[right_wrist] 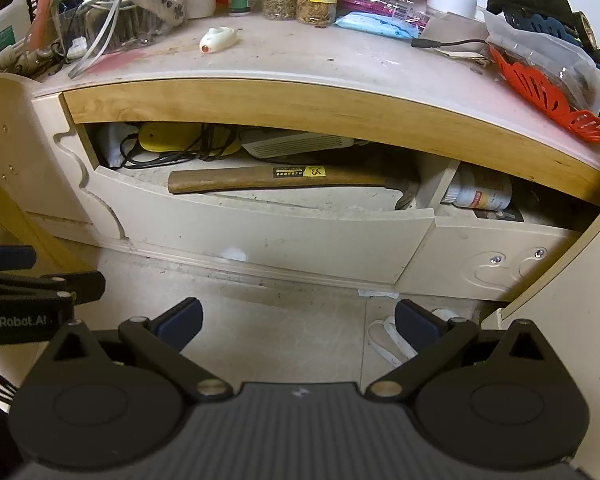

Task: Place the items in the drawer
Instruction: 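Move both tools toward the closed white drawer under the shelf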

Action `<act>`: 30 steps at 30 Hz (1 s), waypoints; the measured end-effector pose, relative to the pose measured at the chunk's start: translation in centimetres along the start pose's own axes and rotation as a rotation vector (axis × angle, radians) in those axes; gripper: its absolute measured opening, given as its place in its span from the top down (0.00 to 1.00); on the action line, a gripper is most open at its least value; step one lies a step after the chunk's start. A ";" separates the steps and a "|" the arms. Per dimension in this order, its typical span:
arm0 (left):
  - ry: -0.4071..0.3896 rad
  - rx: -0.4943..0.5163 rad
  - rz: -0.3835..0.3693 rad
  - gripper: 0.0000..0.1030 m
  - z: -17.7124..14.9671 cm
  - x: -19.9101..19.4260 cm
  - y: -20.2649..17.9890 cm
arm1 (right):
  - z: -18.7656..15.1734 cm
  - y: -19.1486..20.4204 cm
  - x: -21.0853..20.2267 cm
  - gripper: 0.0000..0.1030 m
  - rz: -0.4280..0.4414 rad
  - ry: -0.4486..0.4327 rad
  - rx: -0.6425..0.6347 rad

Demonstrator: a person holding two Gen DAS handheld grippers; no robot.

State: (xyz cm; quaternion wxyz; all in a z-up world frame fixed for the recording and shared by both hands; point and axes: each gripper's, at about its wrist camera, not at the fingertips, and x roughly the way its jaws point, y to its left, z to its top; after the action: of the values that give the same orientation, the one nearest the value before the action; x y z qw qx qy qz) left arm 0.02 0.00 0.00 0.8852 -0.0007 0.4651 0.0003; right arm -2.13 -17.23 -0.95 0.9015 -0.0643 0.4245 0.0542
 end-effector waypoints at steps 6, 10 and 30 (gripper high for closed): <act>-0.003 -0.006 -0.003 0.23 0.0 0.1 0.1 | 0.0 0.3 0.1 0.01 -0.003 0.002 -0.002; -0.007 -0.017 -0.009 0.23 -0.3 0.0 0.2 | 0.1 -0.1 0.0 0.01 0.005 0.002 -0.007; 0.022 0.015 0.015 0.23 -0.1 0.4 -0.2 | 0.2 0.1 0.2 0.01 0.011 0.007 -0.020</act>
State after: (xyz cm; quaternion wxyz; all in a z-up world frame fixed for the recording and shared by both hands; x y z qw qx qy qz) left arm 0.10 -0.17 -0.38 0.8800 0.0094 0.4749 0.0035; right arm -1.86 -17.10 -1.00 0.8989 -0.0713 0.4276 0.0631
